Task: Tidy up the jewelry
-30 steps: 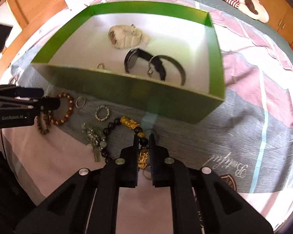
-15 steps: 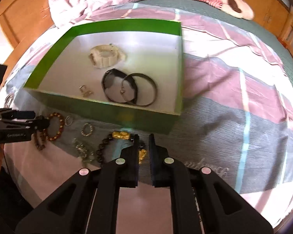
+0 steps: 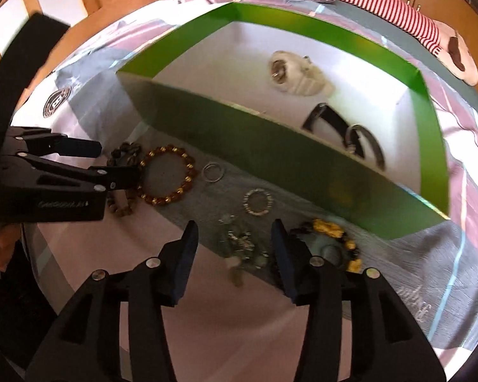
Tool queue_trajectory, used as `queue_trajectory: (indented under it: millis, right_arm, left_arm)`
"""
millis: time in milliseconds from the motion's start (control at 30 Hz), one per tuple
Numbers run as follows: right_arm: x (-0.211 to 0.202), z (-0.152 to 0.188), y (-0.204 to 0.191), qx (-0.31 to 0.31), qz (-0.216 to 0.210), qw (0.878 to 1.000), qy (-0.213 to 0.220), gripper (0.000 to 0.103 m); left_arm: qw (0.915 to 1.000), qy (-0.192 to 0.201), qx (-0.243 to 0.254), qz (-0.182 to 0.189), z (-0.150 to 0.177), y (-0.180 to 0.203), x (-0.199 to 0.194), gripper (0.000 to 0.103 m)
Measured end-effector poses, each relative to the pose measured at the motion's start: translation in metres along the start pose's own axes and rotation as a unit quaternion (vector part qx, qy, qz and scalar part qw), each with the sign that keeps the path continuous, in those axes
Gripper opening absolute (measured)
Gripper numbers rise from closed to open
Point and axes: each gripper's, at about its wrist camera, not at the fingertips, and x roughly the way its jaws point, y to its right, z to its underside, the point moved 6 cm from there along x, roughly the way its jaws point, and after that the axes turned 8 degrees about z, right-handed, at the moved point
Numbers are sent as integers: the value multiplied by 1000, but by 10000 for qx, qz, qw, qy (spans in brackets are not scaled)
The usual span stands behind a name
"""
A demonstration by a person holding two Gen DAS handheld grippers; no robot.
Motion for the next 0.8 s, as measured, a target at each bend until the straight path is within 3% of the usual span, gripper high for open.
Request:
queue_trajectory:
  millis: [233, 333, 433, 567, 800]
  right_arm:
    - [13, 4, -4, -23, 99, 9999, -110, 47]
    - [14, 2, -5, -1, 130, 9999, -52, 42]
    - [12, 2, -6, 49, 102, 9999, -1, 27]
    - [9, 2, -9, 63, 106, 9999, 59, 21]
    - [9, 2, -12, 2, 172, 9998, 98, 21]
  left_arm:
    - [9999, 22, 104, -32, 15, 16, -3, 70]
    - [9997, 24, 230, 16, 11, 26, 2, 51]
    - [9990, 3, 440, 79, 12, 43, 0, 33]
    - [9985, -23, 520, 152, 12, 57, 2, 23]
    - [9983, -37, 553, 204, 15, 72, 4, 21]
